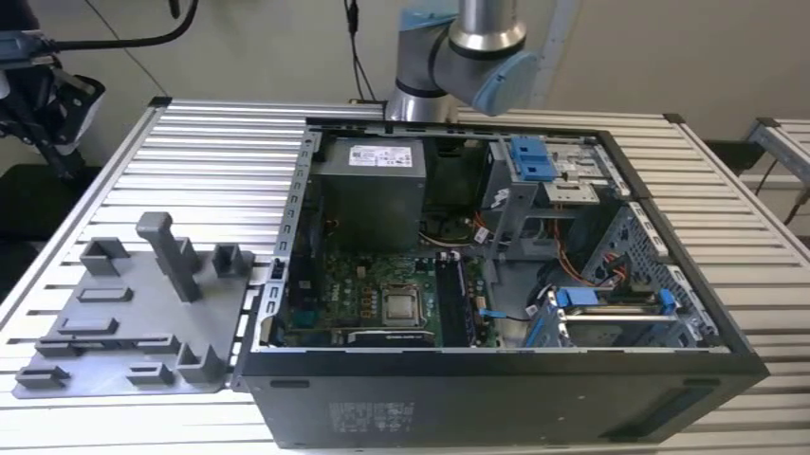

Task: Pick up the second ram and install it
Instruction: 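Reach for the second ram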

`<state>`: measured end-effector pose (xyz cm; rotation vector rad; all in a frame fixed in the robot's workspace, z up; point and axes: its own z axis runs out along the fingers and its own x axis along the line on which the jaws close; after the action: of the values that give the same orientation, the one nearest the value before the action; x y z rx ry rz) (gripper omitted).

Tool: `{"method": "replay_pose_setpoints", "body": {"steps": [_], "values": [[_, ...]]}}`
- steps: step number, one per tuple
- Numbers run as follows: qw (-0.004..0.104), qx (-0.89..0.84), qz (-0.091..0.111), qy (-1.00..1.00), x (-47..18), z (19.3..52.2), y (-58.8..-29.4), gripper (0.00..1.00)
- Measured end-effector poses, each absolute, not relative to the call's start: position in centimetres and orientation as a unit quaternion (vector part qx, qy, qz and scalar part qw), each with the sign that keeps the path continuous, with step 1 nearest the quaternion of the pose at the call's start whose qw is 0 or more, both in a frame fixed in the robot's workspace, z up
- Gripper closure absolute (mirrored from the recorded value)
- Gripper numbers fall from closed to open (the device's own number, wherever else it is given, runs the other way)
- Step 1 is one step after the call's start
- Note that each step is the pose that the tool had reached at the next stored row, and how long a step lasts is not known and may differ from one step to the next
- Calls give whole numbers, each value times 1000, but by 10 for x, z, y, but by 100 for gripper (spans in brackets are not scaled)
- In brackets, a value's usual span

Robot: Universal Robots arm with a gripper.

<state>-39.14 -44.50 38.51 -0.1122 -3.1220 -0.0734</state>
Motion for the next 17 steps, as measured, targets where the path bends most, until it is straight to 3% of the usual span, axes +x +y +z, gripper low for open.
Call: {"method": "replay_pose_setpoints", "body": {"steps": [17], "values": [[8, -36, -23, -999, -400, 381, -489, 89]]}}
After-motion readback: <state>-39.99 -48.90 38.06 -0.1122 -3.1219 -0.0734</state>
